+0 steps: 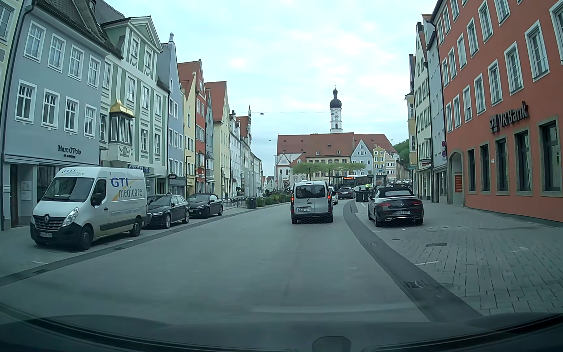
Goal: Follow the waypoints while adhering to traffic rules and regulations
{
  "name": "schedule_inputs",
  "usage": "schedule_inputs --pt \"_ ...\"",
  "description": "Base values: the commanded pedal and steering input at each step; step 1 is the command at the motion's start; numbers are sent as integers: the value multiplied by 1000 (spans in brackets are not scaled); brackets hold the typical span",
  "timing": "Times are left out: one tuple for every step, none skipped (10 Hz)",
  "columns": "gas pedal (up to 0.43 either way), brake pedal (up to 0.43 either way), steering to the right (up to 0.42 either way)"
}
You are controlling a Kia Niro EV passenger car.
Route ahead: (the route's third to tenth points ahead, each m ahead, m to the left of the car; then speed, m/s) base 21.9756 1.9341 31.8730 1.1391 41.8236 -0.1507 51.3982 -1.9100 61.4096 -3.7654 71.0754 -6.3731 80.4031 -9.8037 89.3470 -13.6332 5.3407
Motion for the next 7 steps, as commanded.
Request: schedule_inputs --pt "47 0 6" --pt "47 0 10" --pt "47 0 12" --pt "47 0 11" --pt "47 0 9" --pt "59 0 9" --pt "79 0 10"
